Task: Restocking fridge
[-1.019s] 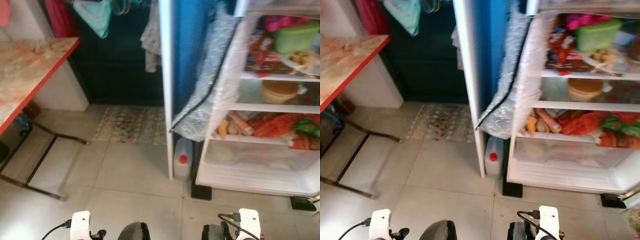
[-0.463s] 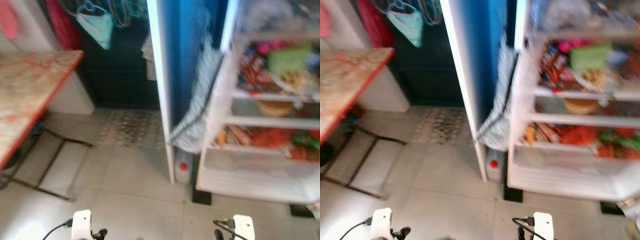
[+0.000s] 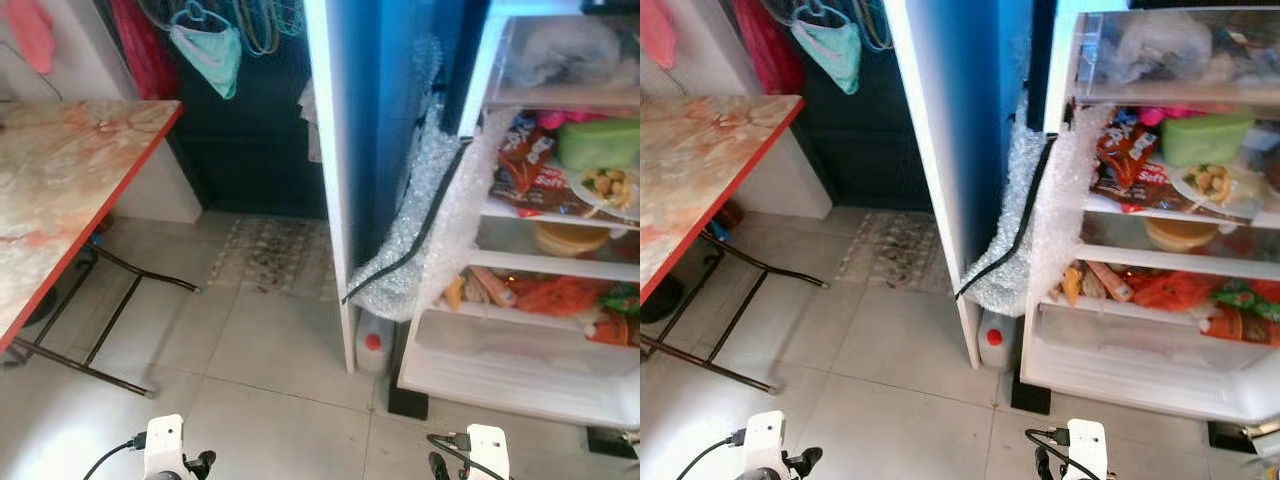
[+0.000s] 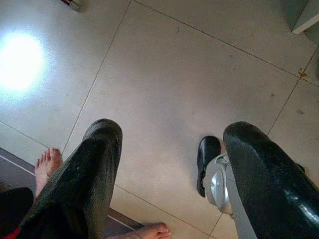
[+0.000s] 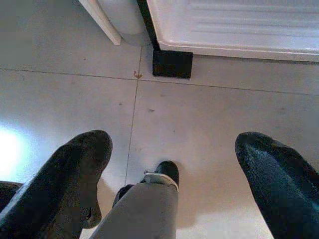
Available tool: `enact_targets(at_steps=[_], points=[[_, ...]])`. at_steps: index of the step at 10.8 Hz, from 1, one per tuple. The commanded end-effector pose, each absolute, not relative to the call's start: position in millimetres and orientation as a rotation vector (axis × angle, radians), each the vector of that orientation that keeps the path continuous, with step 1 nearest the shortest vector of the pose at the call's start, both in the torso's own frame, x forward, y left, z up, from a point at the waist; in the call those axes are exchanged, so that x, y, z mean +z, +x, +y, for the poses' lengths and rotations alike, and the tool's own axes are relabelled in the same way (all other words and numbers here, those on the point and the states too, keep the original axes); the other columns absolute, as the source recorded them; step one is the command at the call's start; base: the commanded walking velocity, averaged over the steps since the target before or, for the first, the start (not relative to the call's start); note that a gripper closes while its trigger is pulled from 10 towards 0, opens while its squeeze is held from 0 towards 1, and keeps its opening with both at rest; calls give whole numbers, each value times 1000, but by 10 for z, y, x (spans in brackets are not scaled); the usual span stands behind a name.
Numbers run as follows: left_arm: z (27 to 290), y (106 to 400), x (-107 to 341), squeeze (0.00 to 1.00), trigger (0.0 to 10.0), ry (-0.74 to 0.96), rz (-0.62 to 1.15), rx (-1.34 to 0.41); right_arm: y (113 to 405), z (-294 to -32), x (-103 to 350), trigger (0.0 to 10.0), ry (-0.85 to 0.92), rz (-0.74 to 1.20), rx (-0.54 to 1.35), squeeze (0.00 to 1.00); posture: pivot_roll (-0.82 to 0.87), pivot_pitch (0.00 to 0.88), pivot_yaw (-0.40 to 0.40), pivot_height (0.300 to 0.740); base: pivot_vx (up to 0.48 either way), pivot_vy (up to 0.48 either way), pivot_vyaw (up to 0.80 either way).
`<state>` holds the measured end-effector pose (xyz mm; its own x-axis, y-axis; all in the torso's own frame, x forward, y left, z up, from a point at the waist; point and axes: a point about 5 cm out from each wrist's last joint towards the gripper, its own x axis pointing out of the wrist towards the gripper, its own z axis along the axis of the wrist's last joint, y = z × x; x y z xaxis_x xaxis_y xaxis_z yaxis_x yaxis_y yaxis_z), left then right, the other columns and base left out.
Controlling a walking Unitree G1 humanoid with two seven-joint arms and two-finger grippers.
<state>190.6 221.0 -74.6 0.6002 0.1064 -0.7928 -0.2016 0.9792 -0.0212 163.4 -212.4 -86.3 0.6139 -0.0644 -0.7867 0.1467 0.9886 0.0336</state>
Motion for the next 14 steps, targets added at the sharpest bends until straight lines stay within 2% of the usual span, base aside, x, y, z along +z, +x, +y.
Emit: enact_targets(at_steps=[1, 5, 8, 10, 14], points=[[2229, 1816, -792, 0, 10000, -124, 954, 196, 1557, -2086, -905, 10000, 118, 928, -129, 0, -17, 60, 122, 740, 0, 244, 0], [2230, 1776, -809, 0, 10000, -122, 959, 196, 1545, -2088, -913, 10000, 120, 937, -144, 0, -20, 48, 125, 740, 0, 370, 0], [2241, 1770, -811, 0, 10000, -121, 962, 201, 1539, -2082, -917, 10000, 117, 943, -138, 0, -25, 33, 129, 740, 0, 414, -788], [2245, 1777, -806, 0, 10000, -118, 960, 200, 1537, -2083, -916, 10000, 119, 938, -147, 0, -26, 31, 130, 740, 0, 349, 0], [2268, 1700, -835, 0, 10000, -121, 973, 208, 1544, -2074, -916, 10000, 126, 941, -140, 0, -19, 45, 130, 740, 0, 0, -780]])
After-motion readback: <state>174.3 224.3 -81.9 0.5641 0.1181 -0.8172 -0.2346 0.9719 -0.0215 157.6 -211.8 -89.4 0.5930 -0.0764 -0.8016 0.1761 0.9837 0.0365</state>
